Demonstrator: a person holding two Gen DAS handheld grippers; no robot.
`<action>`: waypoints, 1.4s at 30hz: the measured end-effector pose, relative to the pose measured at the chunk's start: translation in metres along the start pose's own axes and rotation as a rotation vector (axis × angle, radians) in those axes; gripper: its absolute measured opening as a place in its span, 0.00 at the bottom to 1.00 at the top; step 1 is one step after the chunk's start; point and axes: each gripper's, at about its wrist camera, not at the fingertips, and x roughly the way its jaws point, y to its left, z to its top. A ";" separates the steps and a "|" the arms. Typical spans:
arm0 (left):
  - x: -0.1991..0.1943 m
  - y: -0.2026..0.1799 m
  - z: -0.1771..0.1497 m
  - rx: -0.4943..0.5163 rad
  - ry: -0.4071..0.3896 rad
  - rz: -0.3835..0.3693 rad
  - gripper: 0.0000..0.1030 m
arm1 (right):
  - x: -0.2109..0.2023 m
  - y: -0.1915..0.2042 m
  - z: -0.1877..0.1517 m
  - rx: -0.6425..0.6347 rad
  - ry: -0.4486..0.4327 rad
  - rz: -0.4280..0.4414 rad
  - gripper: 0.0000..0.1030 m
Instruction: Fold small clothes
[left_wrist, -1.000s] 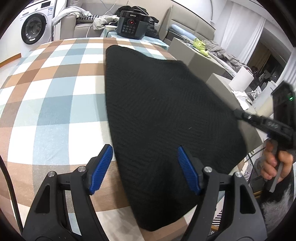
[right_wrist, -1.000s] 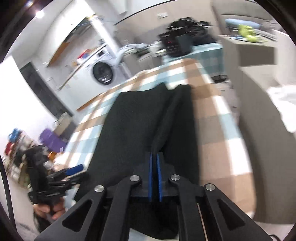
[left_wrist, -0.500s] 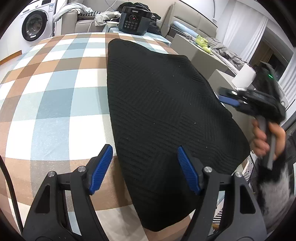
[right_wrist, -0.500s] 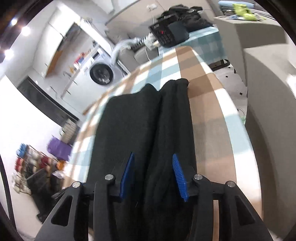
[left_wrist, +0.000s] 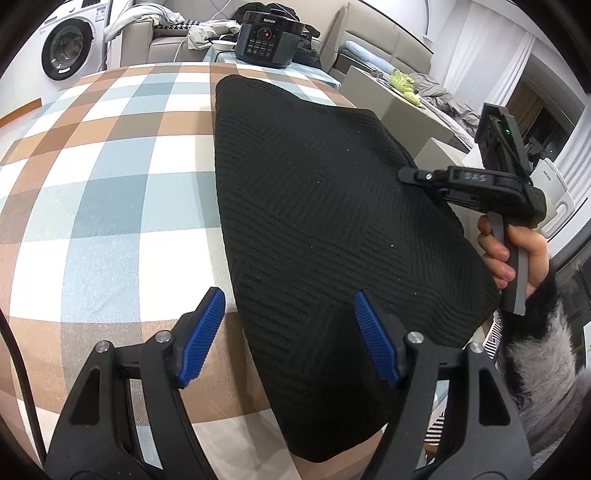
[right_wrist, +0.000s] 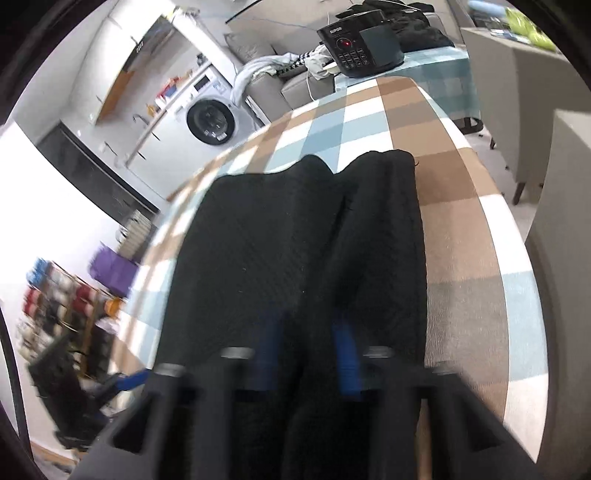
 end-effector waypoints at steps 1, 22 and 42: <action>0.000 0.000 0.000 -0.002 -0.002 -0.001 0.68 | -0.002 0.004 0.000 -0.017 -0.014 -0.009 0.09; 0.001 -0.006 -0.006 0.020 0.009 0.001 0.68 | -0.051 -0.023 -0.069 0.202 -0.018 0.151 0.36; -0.030 -0.020 -0.022 0.073 -0.022 0.014 0.68 | -0.088 0.025 -0.112 0.112 -0.116 -0.128 0.28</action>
